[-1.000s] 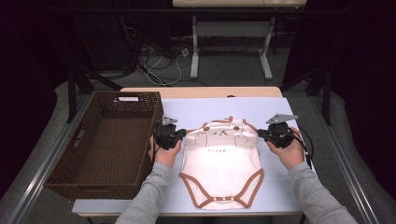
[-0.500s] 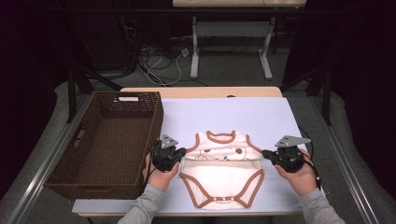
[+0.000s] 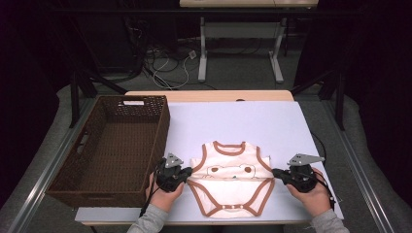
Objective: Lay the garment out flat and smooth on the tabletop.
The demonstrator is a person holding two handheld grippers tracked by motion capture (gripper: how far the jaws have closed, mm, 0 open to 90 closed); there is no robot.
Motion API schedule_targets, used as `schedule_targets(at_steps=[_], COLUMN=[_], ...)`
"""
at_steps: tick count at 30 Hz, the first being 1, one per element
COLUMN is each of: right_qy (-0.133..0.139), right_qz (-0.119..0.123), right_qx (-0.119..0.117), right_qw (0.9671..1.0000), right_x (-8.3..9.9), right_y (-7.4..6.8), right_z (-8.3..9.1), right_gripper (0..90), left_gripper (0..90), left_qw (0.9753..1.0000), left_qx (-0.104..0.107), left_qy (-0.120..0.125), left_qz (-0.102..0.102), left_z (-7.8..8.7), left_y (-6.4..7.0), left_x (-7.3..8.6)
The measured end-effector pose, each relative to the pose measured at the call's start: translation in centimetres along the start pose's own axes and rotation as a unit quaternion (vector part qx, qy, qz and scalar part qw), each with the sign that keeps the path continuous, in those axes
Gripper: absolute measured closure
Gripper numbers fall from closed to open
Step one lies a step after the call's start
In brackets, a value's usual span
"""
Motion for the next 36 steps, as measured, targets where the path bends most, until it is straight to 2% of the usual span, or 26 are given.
schedule_targets(at_steps=[7, 12, 18, 22, 26, 28, 30, 31, 34, 36], right_qy=[0.012, 0.017, 0.024, 0.032, 0.031, 0.033, 0.035, 0.026, 0.023, 0.022], right_qz=[-0.006, 0.0, 0.004, 0.011, 0.022, 0.025, 0.027, 0.025, 0.02, 0.024], right_qx=[-0.003, -0.005, -0.001, -0.005, 0.003, 0.004, 0.003, 0.007, 0.001, 0.005], right_qw=[0.9999, 0.9998, 0.9997, 0.9994, 0.9993, 0.9991, 0.999, 0.9993, 0.9995, 0.9994], right_x=[-0.4, -1.2, -2.5, -3.5, -4.4, -4.8, -5.1, -5.2, -5.7, -6.1], right_y=[-0.2, -0.6, -0.8, -1.2, -1.3, -1.3, -1.3, -1.2, -1.1, -1.0], right_z=[0.2, 0.1, -0.2, -0.3, -0.2, -0.3, -0.4, -0.4, -0.6, -0.7], right_gripper=[74.2, 63.3, 52.5, 46.8, 43.1, 42.1, 36.9, 36.2, 34.2, 32.3], left_gripper=[74.4, 60.2, 47.3, 42.3, 39.9, 37.0, 35.9, 34.7, 31.7, 26.4], left_qw=[0.9999, 0.9998, 0.9995, 0.9995, 0.9996, 0.9996, 0.9994, 0.9994, 0.9989, 0.9984], left_qx=[-0.002, -0.007, -0.003, -0.006, 0.001, 0.004, 0.016, 0.017, 0.028, 0.041], left_qy=[0.015, 0.017, 0.028, 0.03, 0.029, 0.029, 0.029, 0.028, 0.029, 0.03], left_qz=[0.001, 0.0, 0.013, 0.005, -0.008, -0.002, 0.009, 0.012, 0.025, 0.024], left_z=[0.1, -0.2, -0.2, -0.2, -0.4, -0.6, -0.8, -0.9, -1.2, -1.4], left_y=[0.2, 0.2, 0.0, -0.2, -0.4, -0.5, -0.7, -0.8, -1.1, -1.3], left_x=[-0.9, -1.7, -3.4, -4.3, -5.1, -5.4, -5.6, -5.7, -6.1, -6.5])
Point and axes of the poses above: each handheld gripper's, and its own axes: z roughly backward along the jaws, x roughly out of its underside, y roughly to its right, the point moved 6 cm from there along -z, roughly forward along the jaws, and after that the axes turned 12 degrees about -z, right-handed, at the moved point
